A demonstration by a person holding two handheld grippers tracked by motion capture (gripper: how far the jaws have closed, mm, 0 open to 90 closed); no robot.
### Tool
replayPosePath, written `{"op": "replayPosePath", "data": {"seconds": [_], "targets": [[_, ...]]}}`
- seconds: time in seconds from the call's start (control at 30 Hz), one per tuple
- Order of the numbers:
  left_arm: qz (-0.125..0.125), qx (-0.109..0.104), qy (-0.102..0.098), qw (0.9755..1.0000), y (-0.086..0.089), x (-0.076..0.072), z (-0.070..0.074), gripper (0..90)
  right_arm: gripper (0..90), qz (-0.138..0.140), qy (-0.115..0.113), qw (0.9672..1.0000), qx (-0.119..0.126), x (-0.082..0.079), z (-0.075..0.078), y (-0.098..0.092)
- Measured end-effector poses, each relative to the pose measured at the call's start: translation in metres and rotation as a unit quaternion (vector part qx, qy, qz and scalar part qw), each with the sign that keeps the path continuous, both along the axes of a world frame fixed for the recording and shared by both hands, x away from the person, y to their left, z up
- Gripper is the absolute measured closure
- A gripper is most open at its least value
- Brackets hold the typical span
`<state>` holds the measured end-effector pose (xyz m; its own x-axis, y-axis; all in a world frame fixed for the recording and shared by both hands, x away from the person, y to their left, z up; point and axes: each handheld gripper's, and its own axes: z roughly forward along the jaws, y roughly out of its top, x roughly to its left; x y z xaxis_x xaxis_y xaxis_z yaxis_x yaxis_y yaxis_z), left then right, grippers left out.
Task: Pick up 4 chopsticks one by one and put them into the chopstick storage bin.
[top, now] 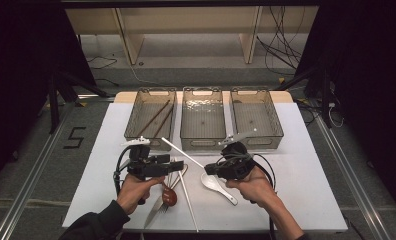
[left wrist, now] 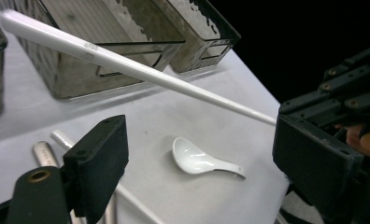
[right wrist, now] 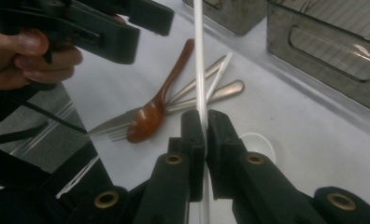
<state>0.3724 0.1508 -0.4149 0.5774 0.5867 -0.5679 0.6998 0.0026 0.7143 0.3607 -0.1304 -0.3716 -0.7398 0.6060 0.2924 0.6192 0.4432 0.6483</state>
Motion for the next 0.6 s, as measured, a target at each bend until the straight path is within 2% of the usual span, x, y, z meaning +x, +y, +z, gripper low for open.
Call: {"op": "replayPosePath", "data": {"seconds": [0.17, 0.37, 0.6], "targets": [[0.002, -0.019, 0.007, 0.9998, -0.004, 0.003, 0.002, 18.4, 86.9, 0.009, -0.006, 0.9999, 0.008, -0.002, 0.002, 0.005], [0.004, -0.031, 0.016, 0.9994, -0.007, 0.006, 0.001, 20.2, 86.9, 0.02, -0.012, 0.9996, 0.013, -0.005, 0.002, 0.011], [0.003, -0.043, 0.013, 0.999, -0.008, 0.006, 0.002, 28.3, 86.8, 0.028, -0.02, 0.9992, 0.019, -0.008, 0.001, 0.015]]}}
